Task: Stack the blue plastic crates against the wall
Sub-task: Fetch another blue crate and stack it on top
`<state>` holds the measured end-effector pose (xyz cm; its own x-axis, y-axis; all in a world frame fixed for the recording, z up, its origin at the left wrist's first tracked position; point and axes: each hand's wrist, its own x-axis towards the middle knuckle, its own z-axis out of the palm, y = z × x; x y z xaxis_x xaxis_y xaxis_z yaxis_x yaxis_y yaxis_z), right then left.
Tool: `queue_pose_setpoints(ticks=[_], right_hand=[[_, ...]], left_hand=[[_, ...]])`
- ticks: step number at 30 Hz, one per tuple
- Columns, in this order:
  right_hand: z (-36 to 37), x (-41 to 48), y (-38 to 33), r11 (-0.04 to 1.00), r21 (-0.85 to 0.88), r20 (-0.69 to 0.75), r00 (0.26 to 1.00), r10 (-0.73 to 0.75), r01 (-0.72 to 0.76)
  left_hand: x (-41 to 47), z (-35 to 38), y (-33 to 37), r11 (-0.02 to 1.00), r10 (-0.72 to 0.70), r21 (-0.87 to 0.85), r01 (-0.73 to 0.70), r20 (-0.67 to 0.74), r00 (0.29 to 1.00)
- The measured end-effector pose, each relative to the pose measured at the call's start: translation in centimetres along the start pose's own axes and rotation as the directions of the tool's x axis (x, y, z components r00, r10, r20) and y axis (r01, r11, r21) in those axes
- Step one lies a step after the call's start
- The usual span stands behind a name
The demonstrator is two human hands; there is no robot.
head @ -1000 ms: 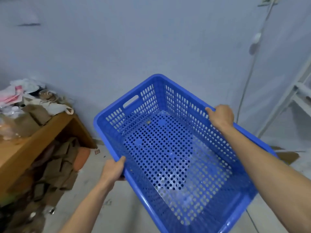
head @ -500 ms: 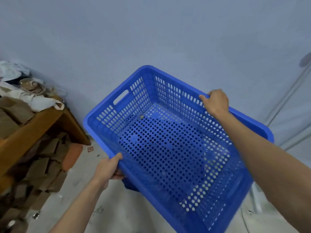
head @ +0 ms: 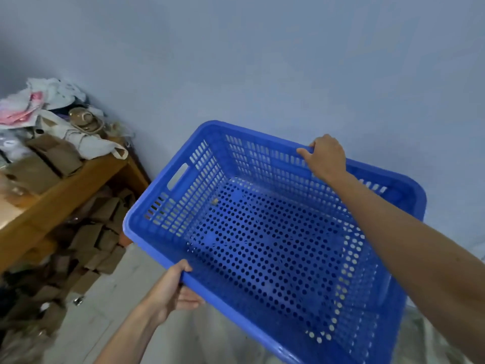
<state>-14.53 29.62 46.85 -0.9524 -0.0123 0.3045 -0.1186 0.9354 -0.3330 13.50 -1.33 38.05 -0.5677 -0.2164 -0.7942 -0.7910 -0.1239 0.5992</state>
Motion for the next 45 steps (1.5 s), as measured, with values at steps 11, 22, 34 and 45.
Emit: queue_pose_setpoints(ticks=[11, 22, 34, 45], right_hand=[[5.3, 4.0, 1.3, 0.997, 0.048, 0.057, 0.997, 0.058, -0.060], [6.0, 4.3, 3.6, 0.997, -0.057, 0.320, 0.945, 0.065, -0.049], [6.0, 0.8, 2.4, 0.977, 0.166, 0.449, 0.892, 0.046, -0.134], [3.1, -4.2, -5.1, 0.953, 0.224, 0.523, 0.850, 0.057, -0.202]], left_hand=[[2.4, 4.6, 0.0, 0.996, -0.005, -0.092, -0.001, -0.067, 0.998], [3.8, 5.3, 2.4, 0.998, -0.016, 0.060, 0.012, 0.075, 0.997], [4.3, 5.9, 3.7, 0.966, -0.004, 0.257, -0.013, 0.065, 0.998], [5.3, 3.3, 4.4, 0.816, -0.055, 0.573, -0.068, 0.194, 0.980]])
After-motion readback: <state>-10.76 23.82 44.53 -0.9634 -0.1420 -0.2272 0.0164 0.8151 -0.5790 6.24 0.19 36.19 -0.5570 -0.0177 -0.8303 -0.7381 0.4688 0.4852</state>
